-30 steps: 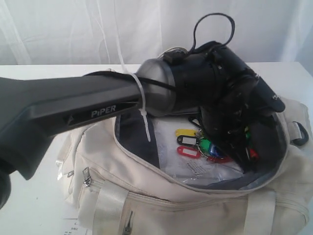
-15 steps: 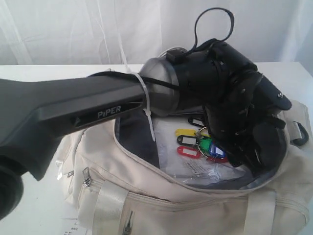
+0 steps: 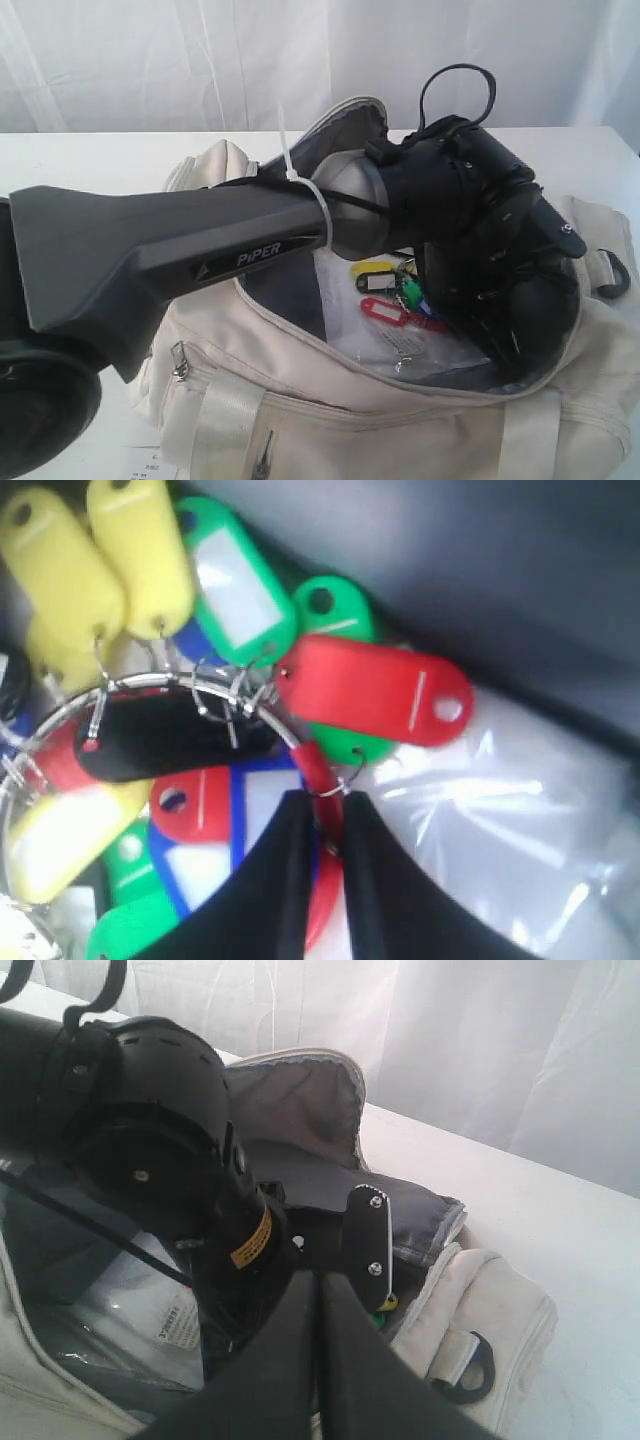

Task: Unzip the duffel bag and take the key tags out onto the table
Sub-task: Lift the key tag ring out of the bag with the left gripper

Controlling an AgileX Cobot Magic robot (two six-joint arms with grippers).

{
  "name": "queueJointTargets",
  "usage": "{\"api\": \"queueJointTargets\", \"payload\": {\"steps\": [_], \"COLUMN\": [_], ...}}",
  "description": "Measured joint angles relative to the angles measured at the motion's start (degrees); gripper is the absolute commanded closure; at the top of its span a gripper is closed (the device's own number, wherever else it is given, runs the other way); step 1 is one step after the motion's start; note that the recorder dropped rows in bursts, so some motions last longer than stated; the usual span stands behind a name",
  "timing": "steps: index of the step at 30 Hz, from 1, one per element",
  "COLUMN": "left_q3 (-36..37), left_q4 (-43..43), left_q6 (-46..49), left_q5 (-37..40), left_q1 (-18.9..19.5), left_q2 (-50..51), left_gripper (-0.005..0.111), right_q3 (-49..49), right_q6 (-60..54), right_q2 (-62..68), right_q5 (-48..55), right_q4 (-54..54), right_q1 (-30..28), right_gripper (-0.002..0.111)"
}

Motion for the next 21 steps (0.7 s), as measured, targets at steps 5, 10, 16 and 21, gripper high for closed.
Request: {"api": "queueJointTargets", "payload": {"steps": [5, 10, 16, 21], "left_q3": [-4.36, -8.87, -16.13, -20.29], "left_q4": [1.44, 4.82, 5.87, 7.49], "left_q6": [0.00, 0.42, 3.22, 4.36], "left_q5": [7.77, 14.27, 14.27, 14.37], "left_q1": [0.00, 0.10, 0.10, 0.10], "left_q2": [0.59, 1.37, 1.45, 1.45], "left_gripper": [0.107, 0.107, 0.107, 0.107], "right_q3": [0.00, 0.00, 0.00, 0.00], "right_q6": [0.00, 0.00, 0.00, 0.00], "right_q2": [0.00, 0.00, 0.00, -0.33], "right_q5": [0.00, 0.00, 0.00, 0.00], "right_q4": [0.00, -0.10, -0.10, -0.10], "right_q1": [0.00, 0.00, 0.00, 0.00], "right_gripper": [0.108, 0.108, 0.108, 0.108]}}
